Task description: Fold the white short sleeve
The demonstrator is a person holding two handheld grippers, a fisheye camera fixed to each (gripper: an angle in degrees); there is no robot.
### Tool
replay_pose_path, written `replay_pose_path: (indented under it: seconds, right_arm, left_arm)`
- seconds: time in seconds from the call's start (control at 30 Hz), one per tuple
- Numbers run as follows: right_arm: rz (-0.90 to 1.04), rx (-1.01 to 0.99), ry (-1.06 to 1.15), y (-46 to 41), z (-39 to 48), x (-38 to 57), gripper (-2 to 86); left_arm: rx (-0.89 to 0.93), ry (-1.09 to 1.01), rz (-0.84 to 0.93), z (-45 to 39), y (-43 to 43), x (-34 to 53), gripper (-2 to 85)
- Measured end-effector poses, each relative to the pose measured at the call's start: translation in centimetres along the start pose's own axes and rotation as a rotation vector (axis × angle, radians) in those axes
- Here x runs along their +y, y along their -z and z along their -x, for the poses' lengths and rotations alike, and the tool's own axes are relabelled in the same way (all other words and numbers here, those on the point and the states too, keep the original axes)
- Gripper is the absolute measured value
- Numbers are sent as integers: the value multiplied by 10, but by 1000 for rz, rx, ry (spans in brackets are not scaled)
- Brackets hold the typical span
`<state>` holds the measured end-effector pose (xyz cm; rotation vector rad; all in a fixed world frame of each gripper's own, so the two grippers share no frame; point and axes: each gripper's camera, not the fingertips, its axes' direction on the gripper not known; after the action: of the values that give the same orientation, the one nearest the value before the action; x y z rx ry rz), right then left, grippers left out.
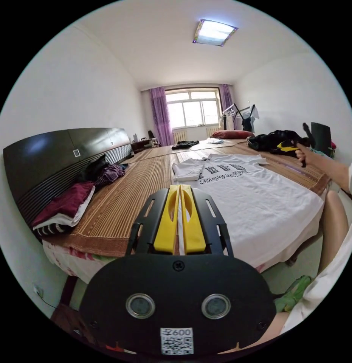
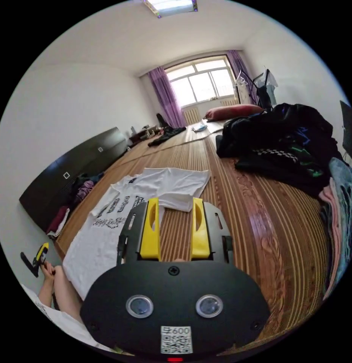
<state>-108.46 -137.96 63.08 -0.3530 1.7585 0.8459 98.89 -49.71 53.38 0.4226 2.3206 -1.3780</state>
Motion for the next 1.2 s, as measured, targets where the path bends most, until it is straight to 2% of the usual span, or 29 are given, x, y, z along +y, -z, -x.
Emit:
replay_pose_path:
  seconds: [0.13, 0.2, 0.3, 0.4, 0.5, 0.67, 0.8, 0.97, 1.03, 1.2]
  right_arm:
    - [94, -9, -158, -106, -51, -108, 124]
    - [130, 29, -147, -144, -61, -140, 118]
    - [246, 204, -104, -201, -67, -180, 86]
    - [268, 279, -23, -227, -71, -205, 11]
    - [271, 211, 7, -238, -86, -232, -4]
    - [235, 16, -165, -241, -135, -282, -6]
    - [219, -18, -223, -233, -161, -300, 4]
    - [417, -301, -207, -260, -170, -302, 62]
    - [460, -317, -196, -271, -167, -300, 69]
    - [418, -345, -231, -284, -175, -302, 60]
  left_arm:
    - [-5, -65, 5, -17, -25, 13, 8]
    - [-31, -113, 18, -29, -40, 16, 8]
    - [-84, -167, 94, -45, -74, 18, 7]
    - [-105, -225, 170, -57, -104, 23, 7]
    - [-106, -268, 183, -64, -115, 33, 8]
    - [-124, -256, 194, -57, -131, 44, 8]
    - [-133, -288, 228, -55, -143, 50, 9]
    - [-135, -323, 241, -46, -148, 57, 10]
    - [-128, -277, 222, -30, -143, 57, 10]
    - [-113, -213, 192, 4, -131, 57, 9]
